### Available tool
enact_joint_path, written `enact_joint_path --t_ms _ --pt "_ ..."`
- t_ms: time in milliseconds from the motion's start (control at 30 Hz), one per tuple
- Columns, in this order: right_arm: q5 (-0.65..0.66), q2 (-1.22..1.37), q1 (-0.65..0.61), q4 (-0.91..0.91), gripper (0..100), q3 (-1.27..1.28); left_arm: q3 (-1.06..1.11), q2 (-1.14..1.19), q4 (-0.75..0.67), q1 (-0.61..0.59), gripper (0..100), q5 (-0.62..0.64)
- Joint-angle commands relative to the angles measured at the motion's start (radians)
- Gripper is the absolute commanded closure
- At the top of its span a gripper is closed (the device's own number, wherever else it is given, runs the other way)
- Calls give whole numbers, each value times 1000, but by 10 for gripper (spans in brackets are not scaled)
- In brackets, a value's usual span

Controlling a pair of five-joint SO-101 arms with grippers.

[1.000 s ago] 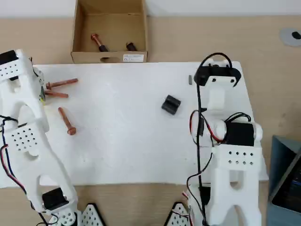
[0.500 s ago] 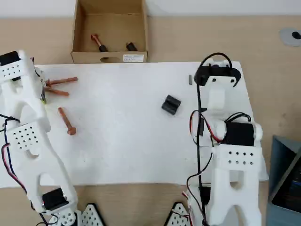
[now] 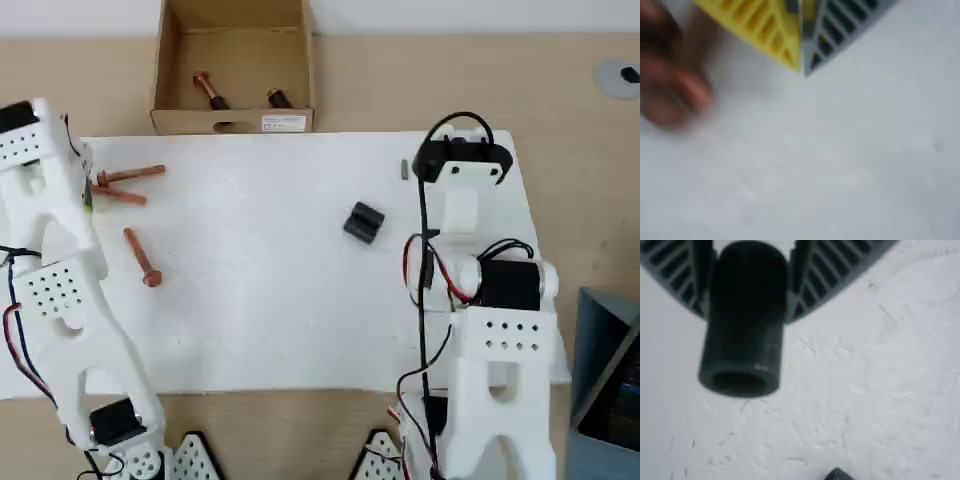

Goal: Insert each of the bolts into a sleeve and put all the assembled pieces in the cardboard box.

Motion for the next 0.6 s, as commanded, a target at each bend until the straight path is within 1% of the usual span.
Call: enact_joint_path --t_ms 0,100,200,267,567 --pt "8 -16 4 -18 989 -61 -51 -125 17 38 993 -17" --pt "8 -16 4 -18 989 -61 -51 -163 17 64 976 -29" --pt "8 -16 4 -18 989 -61 -54 -168 15 74 897 -29" --pt "8 -16 4 -18 989 -61 -51 -156 14 75 862 -28" --pt "8 -16 4 -18 989 -59 -61 1 -17 61 923 -28"
